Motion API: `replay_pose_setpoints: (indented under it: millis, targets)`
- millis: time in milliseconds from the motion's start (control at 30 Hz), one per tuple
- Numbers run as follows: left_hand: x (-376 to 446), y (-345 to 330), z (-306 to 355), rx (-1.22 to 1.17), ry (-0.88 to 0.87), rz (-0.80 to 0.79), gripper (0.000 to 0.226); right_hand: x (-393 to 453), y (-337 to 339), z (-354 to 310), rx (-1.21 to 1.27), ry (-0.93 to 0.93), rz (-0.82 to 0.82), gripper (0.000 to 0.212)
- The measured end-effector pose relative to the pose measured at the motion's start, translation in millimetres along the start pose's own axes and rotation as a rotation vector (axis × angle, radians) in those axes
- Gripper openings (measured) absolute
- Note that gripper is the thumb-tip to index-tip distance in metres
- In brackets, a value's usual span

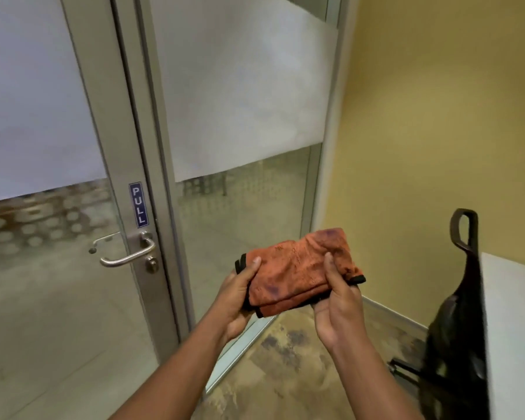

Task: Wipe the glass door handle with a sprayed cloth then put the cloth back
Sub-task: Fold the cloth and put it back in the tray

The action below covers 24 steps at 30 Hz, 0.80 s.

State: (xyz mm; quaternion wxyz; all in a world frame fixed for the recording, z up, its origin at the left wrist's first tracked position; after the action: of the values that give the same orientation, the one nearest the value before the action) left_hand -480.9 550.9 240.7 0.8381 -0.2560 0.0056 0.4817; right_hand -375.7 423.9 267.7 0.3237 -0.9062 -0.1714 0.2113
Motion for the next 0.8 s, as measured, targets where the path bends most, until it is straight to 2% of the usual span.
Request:
replay_pose_setpoints:
  millis: [100, 333, 467, 567, 800]
  targets:
    - [-7.4, -37.1, -18.3, 0.06, -0.038, 0.011, 0.019, 12.4, 40.4, -25.0, -0.053, 0.037, 0.06, 0.034]
    - [-28.5, -101.7, -61.0, 0.199, -0.123, 0.05, 0.029, 39.5, 127.0, -90.8, -0.244, 0.022, 0.128, 0.041]
    - [-45.8, -131.7, -84.3, 0.279, -0.146, 0.047, 0.026, 52.0, 166.7, -124.2, -0.457, -0.05, 0.099, 0.046]
    - [-60.1, -146.9, -103.8, 0.354, -0.15, 0.009, 0.03, 57.6, 194.0, -147.0, -0.568, -0.104, 0.023, 0.036]
    - [-89.2, -168.7, -131.3, 0.49, -0.226, 0.047, 0.035, 54.0, 246.0, -178.7, -0.558, -0.041, 0.001, 0.031]
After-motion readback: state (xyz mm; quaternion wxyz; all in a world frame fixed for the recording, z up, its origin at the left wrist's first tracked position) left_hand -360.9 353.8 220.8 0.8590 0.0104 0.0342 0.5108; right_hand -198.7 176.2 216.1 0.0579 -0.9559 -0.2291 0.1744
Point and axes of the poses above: each hand's wrist, its own x-axis towards the middle knuckle, its own y-axis out of the back of the hand, z = x × y, the point moved 1 cm from there along x, towards the middle knuckle, and after that the axes turned 12 degrees about z, right-handed, at the moved point
